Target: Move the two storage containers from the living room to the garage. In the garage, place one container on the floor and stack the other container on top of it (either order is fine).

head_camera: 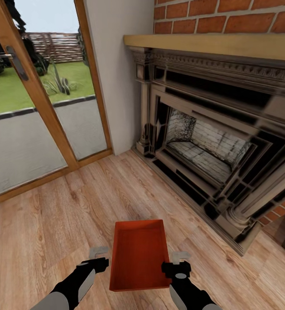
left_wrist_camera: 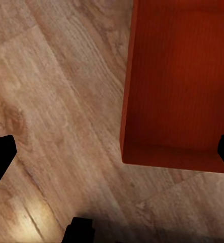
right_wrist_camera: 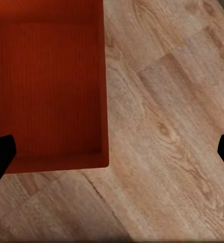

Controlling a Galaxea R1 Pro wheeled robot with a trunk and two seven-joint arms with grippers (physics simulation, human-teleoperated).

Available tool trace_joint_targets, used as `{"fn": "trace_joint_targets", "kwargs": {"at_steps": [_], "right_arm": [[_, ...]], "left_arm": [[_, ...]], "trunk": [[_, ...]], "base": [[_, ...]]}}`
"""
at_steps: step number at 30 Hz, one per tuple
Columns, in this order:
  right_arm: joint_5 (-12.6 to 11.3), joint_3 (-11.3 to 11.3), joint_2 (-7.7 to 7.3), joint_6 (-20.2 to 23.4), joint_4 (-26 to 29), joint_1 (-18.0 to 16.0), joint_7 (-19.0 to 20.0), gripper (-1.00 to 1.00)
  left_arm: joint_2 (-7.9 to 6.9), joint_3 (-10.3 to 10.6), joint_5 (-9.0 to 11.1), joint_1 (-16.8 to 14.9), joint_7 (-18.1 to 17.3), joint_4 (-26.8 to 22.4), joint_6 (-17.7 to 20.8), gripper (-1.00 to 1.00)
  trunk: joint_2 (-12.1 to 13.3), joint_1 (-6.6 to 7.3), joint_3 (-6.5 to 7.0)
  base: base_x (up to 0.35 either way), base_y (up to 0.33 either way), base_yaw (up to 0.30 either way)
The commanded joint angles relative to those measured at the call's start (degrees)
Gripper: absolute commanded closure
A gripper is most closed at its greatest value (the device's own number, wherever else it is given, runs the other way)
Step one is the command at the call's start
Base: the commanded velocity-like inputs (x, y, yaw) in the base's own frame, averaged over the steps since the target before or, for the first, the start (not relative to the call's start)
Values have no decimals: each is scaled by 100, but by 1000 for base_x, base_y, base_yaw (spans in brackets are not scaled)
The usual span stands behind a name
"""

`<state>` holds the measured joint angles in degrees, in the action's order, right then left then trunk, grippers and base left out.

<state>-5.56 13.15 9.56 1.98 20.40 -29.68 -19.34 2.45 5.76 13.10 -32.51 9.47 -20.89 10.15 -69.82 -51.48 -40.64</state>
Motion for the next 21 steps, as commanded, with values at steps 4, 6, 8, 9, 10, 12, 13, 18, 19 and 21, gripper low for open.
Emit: {"fn": "trace_joint_targets", "kwargs": {"at_steps": [4,6,8,9,10,12,13,18,19,21], "right_arm": [[-79,33,-10,10,-26,-2,-55,-100],[-75,35,-9,-8,-38,-2,-67,-100],[-67,40,-3,-9,-46,-2,-78,-100],[-62,43,4,-4,-48,-2,-90,-100],[-58,45,13,-6,-50,-2,-102,-100],[-70,41,17,-32,-73,-2,-117,-100],[-73,39,12,-34,-75,-2,-117,-100],[-43,47,-29,-44,-79,-2,-36,-100],[-47,55,-31,-37,-83,-2,-14,-100],[-50,71,-28,-34,-119,-2,31,-100]], "left_arm": [[4,48,51,-1,46,-50,27,-100],[2,51,48,-1,46,-52,25,-100],[-12,54,46,-1,46,-68,24,-100],[-31,55,48,-1,46,-84,22,-100],[-59,52,53,-1,46,-97,19,-100],[-108,43,65,-1,46,-162,21,-100],[-108,42,64,-1,46,-165,21,-100],[-95,48,78,-1,38,-133,31,-100],[-92,48,81,-1,37,-114,33,-100],[-89,55,71,-1,37,-95,56,-100]], "trunk": [[-3,0,-4],[-3,0,-4],[-3,0,-4],[-3,0,-4],[-3,0,-4],[-3,0,-4],[-3,0,-4],[-3,0,-4],[-3,0,-4],[-3,0,-4]], "base": [[0,0,0],[0,0,0],[0,0,0],[0,0,0],[0,0,0],[0,0,0],[0,0,0],[0,0,0],[0,0,0],[0,0,0]]}}
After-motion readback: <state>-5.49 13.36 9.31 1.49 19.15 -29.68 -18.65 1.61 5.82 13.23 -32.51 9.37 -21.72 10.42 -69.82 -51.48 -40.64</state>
